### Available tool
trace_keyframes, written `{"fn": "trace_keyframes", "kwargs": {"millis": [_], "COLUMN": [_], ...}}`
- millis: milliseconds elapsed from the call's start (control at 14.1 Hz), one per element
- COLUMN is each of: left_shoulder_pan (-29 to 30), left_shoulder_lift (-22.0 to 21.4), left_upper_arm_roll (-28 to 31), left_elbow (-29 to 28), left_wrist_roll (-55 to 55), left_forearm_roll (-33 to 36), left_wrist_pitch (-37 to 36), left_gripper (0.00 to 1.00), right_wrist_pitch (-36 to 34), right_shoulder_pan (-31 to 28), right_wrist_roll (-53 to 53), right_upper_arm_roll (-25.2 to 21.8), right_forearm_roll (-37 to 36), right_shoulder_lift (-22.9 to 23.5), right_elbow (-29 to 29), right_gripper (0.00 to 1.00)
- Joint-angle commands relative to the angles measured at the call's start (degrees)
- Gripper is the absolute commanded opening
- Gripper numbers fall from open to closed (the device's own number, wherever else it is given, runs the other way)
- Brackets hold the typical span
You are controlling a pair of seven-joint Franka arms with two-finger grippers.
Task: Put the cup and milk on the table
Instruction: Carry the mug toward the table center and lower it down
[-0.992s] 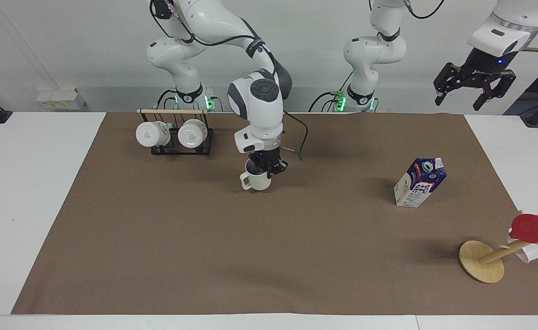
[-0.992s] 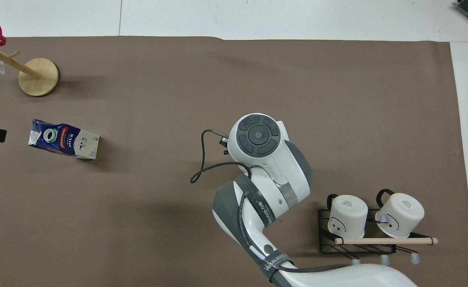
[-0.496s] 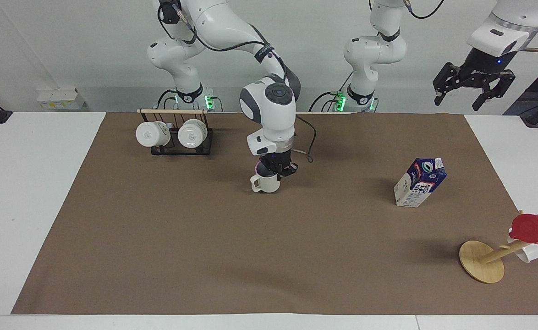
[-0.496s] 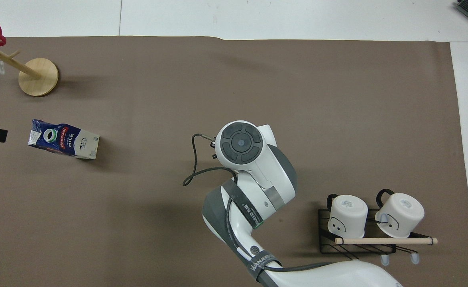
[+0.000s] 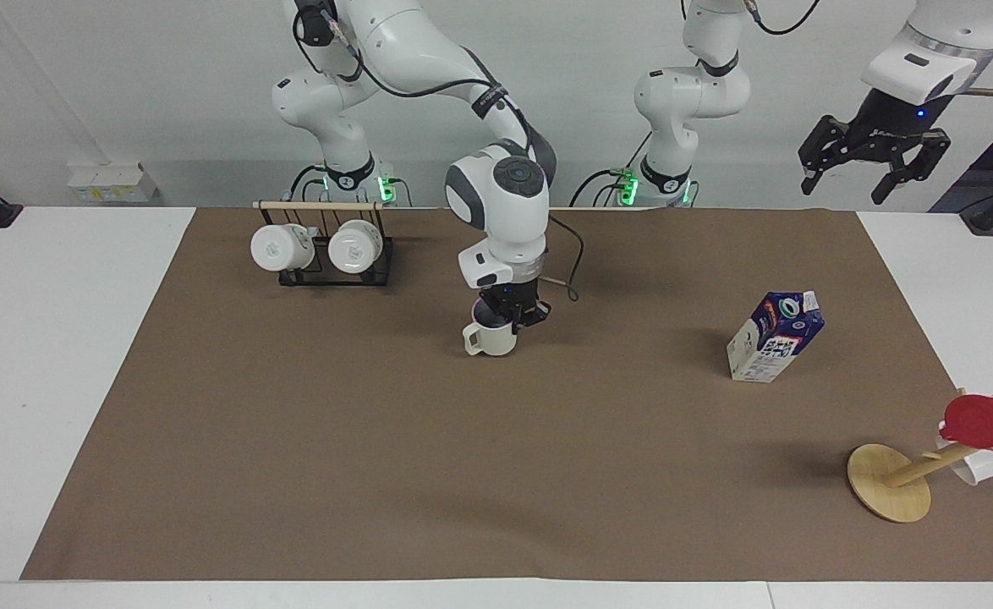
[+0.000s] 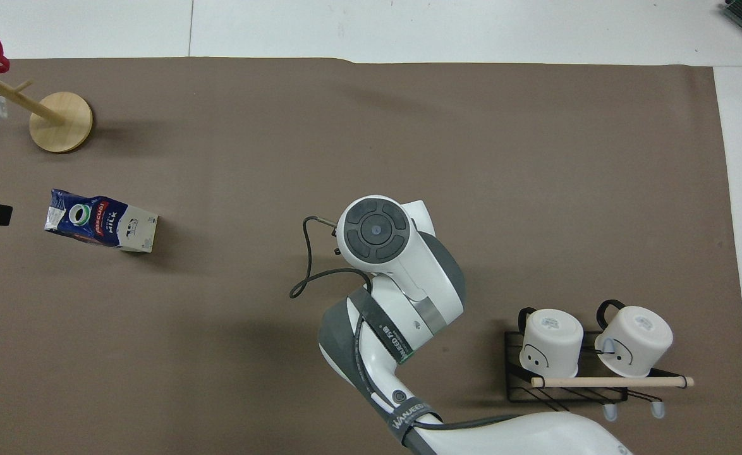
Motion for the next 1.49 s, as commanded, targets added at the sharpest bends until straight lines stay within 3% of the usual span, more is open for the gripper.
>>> {"fn": "trace_keyframes", "kwargs": {"millis": [0, 71, 142, 213, 283, 354, 425, 709, 1063, 1417], "left_shoulder_pan": [-0.77, -0.77, -0.77, -0.77, -0.77, -0.86, -0.86, -0.86, -0.86, -1.03], "left_shoulder_lift": [-0.93, -0.93, -0.93, -0.93, -0.93, -0.93, -0.93, -0.93, -0.93, -0.93], "left_upper_arm_roll": [0.54, 0.45, 0.45, 0.45, 0.45, 0.45, 0.45, 0.45, 0.28, 0.19], "left_elbow": [-0.72, -0.72, -0.72, -0.72, -0.80, -0.72, -0.80, -0.80, -0.80, -0.80], "left_wrist_roll": [-0.34, -0.34, -0.34, -0.34, -0.34, -0.34, -0.34, -0.34, -0.34, -0.34], "left_forearm_roll": [-0.10, -0.10, -0.10, -0.10, -0.10, -0.10, -0.10, -0.10, -0.10, -0.10], "left_wrist_pitch": [-0.56, -0.65, -0.56, -0.65, -0.65, -0.65, -0.65, -0.73, -0.91, -1.09], "left_gripper": [1.00, 1.00, 1.00, 1.00, 1.00, 1.00, 1.00, 1.00, 1.00, 1.00], "right_wrist_pitch": [2.61, 2.70, 2.70, 2.79, 2.79, 2.79, 2.70, 1.48, -7.30, -13.98], "right_shoulder_pan": [0.19, 0.19, 0.19, 0.19, 0.19, 0.19, 0.19, -0.94, -7.00, -12.72], "right_wrist_roll": [1.39, 1.39, 1.48, 1.66, 1.83, 1.83, 1.92, -1.93, -13.69, -23.81], "right_upper_arm_roll": [-0.04, -0.04, -0.04, -0.04, -0.04, -0.04, -0.04, -0.22, -0.40, -0.48], "right_forearm_roll": [-1.17, -1.17, -1.00, -1.00, -1.00, -1.00, -1.43, -3.63, -2.67, -2.67], "right_shoulder_lift": [-0.01, -0.10, -0.10, -0.10, -0.10, -0.10, -0.10, -3.51, -12.21, -16.62], "right_elbow": [-1.16, -1.25, -1.34, -1.34, -1.34, -1.34, -1.25, -0.11, -0.11, -0.63], "right_gripper": [0.00, 0.00, 0.12, 0.36, 0.52, 0.81, 1.00, 1.00, 1.00, 1.00]}}
